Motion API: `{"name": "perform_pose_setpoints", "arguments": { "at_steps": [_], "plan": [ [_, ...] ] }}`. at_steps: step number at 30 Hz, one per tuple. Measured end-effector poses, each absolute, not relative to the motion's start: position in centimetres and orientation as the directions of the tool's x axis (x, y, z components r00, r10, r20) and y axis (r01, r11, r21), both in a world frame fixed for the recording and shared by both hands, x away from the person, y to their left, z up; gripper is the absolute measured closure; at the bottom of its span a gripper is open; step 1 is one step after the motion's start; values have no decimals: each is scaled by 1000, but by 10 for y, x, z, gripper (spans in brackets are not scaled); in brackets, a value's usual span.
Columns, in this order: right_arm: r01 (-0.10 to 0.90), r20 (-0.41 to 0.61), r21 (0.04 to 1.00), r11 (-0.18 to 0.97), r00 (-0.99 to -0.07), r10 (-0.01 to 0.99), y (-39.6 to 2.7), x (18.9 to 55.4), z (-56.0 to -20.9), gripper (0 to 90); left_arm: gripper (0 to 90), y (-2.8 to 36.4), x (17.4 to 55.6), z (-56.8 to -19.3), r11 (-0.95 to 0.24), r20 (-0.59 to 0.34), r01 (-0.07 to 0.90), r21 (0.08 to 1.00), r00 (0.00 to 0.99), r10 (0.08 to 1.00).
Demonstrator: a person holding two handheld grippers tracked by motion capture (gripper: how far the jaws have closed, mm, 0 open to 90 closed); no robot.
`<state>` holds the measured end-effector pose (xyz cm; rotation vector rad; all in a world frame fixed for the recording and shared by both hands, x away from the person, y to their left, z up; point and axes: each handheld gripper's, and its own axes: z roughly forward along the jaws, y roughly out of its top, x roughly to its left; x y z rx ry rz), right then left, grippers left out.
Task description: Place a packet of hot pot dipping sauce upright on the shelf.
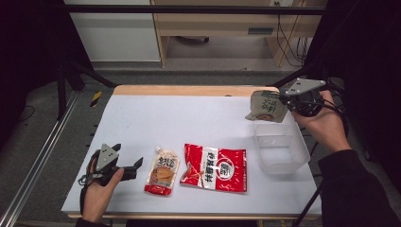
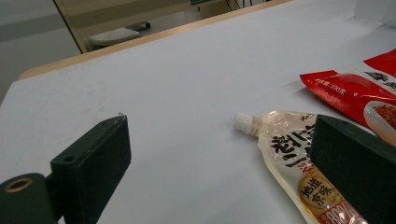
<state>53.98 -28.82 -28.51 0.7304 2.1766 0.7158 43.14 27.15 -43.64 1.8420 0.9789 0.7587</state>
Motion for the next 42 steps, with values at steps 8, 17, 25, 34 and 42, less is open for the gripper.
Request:
{"name": "perform_pose_setpoints", "arguments": {
  "at_steps": [8,17,25,34,42],
  "plan": [
    [296,-448,673,678,-566,692,-304,554,-291,900,53,271,432,-437,-293,105,316,903,498,861],
    [313,-433,680,664,-559,707,-314,561,-294,900,53,271,431,-437,-292,104,315,903,499,860],
    [320,-426,674,666,-568,704,-318,565,-299,900,53,271,431,-437,-291,102,316,903,499,860],
    [330,-416,666,669,-581,700,-320,570,-307,900,53,271,431,-437,-292,103,316,903,500,860],
    [347,-397,658,668,-594,700,-324,573,-317,900,53,270,432,-437,-297,105,319,900,503,858]
  ]
}}
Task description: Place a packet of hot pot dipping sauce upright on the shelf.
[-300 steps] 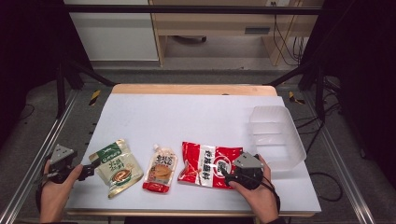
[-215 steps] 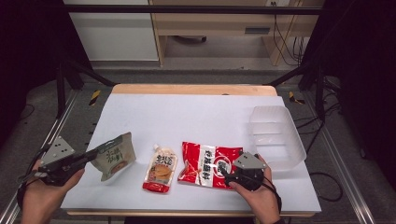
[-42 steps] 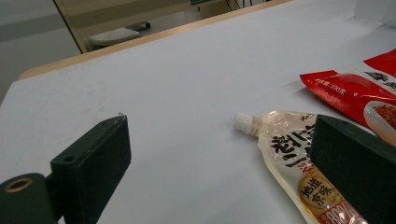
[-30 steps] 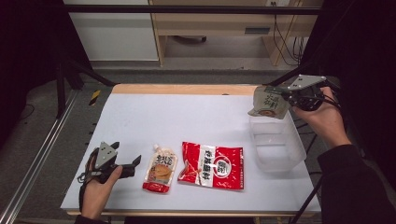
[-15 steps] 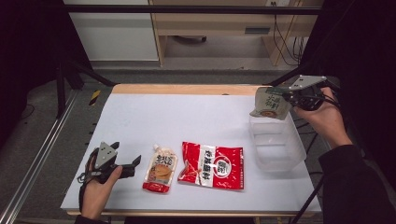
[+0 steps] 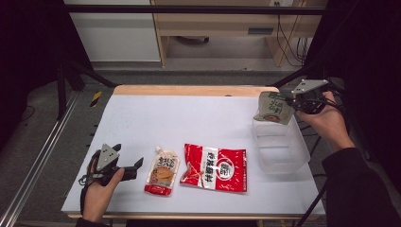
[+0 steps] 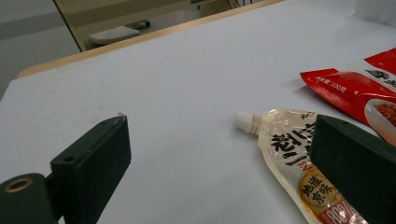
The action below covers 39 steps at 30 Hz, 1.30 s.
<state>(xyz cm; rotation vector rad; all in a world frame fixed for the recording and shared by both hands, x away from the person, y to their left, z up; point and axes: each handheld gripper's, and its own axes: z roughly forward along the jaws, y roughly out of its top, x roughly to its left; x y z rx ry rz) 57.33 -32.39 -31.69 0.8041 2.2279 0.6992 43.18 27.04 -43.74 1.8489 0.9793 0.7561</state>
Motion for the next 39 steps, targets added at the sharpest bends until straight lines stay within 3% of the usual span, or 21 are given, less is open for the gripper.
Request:
{"name": "perform_pose_setpoints", "arguments": {
  "at_steps": [19,30,37,39],
  "plan": [
    [411,-332,623,665,-631,701,-325,590,-343,900,53,268,433,-438,-304,106,323,896,510,854],
    [456,-296,663,594,-569,768,-337,607,-357,885,52,268,434,-439,-300,100,326,897,511,853],
    [470,-293,666,579,-550,782,-336,610,-358,774,53,268,434,-439,-299,97,329,896,513,853],
    [479,-300,669,569,-526,796,-335,609,-356,654,53,268,434,-439,-300,96,331,895,514,853]
  ]
}}
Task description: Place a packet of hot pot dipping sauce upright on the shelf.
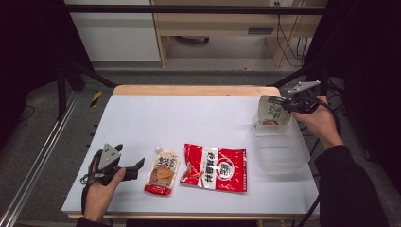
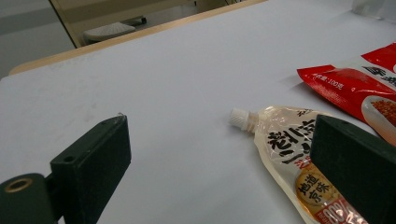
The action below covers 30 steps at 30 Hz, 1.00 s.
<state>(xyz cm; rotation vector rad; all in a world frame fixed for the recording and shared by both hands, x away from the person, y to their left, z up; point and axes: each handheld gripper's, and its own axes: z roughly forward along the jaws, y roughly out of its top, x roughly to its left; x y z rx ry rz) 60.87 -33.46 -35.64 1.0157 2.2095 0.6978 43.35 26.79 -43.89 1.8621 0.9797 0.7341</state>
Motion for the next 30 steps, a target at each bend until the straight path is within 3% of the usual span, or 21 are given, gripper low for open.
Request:
{"name": "perform_pose_setpoints", "arguments": {
  "at_steps": [1,3,4,5,11,17,30],
  "plan": [
    [479,-300,669,569,-526,796,-335,609,-356,654,52,268,434,-439,-300,96,331,895,514,853],
    [479,-323,672,565,-497,805,-332,607,-353,513,52,268,433,-439,-301,95,334,893,514,852],
    [479,-323,672,565,-497,805,-332,607,-353,513,53,268,433,-439,-301,95,334,893,514,852],
    [470,-332,677,566,-492,805,-331,605,-351,438,52,268,433,-439,-303,96,335,892,514,852],
    [456,-338,698,552,-470,816,-329,598,-345,289,53,267,434,-439,-310,96,343,887,519,849],
    [428,-348,719,548,-461,816,-329,589,-336,217,53,267,434,-439,-314,97,346,884,521,848],
    [360,-349,774,522,-445,825,-320,555,-308,154,54,265,435,-440,-322,89,362,875,534,841]
  ]
}}
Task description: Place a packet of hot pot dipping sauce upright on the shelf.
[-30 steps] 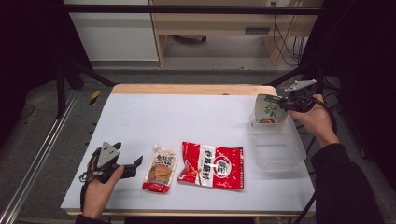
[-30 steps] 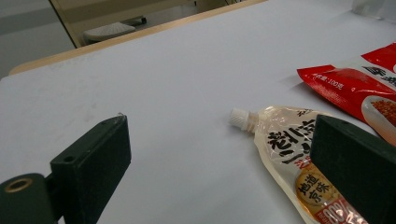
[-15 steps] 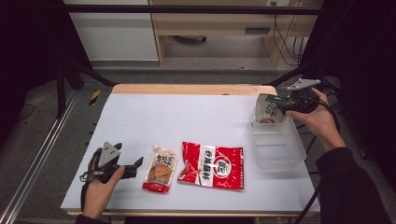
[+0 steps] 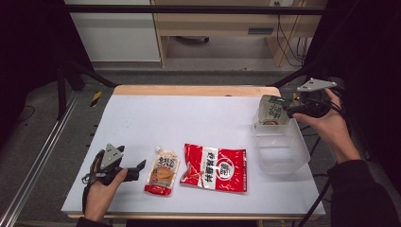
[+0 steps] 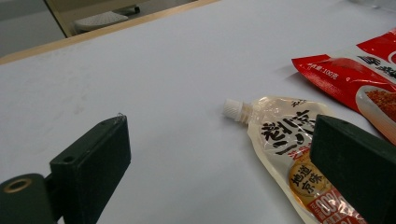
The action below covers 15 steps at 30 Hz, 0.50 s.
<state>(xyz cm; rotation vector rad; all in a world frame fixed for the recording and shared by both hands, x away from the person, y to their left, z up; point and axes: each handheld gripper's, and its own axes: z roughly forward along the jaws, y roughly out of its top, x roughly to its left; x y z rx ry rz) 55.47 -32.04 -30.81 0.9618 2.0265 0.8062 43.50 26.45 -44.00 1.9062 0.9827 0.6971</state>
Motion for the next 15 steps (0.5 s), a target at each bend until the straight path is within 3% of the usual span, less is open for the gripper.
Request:
{"name": "perform_pose_setpoints", "arguments": {
  "at_steps": [9,15],
  "plan": [
    [304,-364,797,522,-448,817,-293,516,-292,98,52,262,436,-439,-317,78,355,879,550,832],
    [256,-367,812,525,-476,800,-266,494,-292,113,52,260,437,-439,-313,65,359,879,559,826]
  ]
}}
